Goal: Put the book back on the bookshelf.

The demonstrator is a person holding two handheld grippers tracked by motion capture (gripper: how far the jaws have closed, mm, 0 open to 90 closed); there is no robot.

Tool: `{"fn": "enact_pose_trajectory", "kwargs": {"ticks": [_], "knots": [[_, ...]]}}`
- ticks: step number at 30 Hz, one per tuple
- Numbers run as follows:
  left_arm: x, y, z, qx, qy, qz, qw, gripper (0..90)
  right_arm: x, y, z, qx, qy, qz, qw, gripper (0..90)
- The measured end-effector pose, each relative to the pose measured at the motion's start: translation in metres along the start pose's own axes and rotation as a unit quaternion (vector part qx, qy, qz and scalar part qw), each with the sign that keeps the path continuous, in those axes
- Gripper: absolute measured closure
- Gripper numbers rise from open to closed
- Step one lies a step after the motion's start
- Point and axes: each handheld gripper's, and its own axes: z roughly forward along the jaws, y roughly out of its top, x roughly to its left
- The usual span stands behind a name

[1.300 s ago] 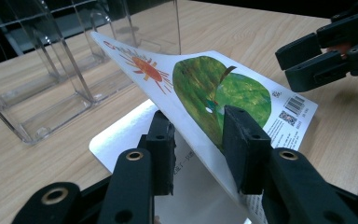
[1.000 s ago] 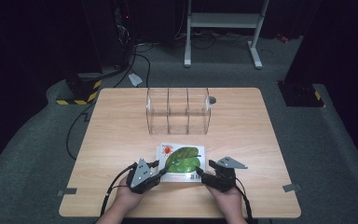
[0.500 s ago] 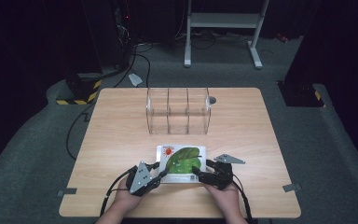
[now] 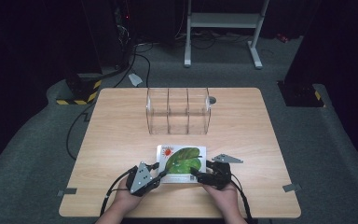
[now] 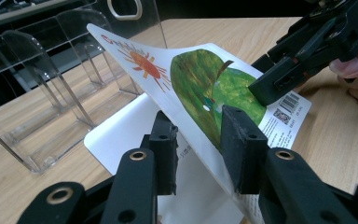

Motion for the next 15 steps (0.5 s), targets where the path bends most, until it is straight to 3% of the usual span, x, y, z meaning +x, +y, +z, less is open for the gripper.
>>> {"fn": "enact_pose_trajectory", "kwargs": {"ticks": [15], "knots": [[0.0010,-0.0018,0.0010,0.006,0.003,-0.012,0.9999,68.0,0.0063,-0.0001,-0.0071,-0.017,-0.029,-0.020,0.9992,31.0]]}}
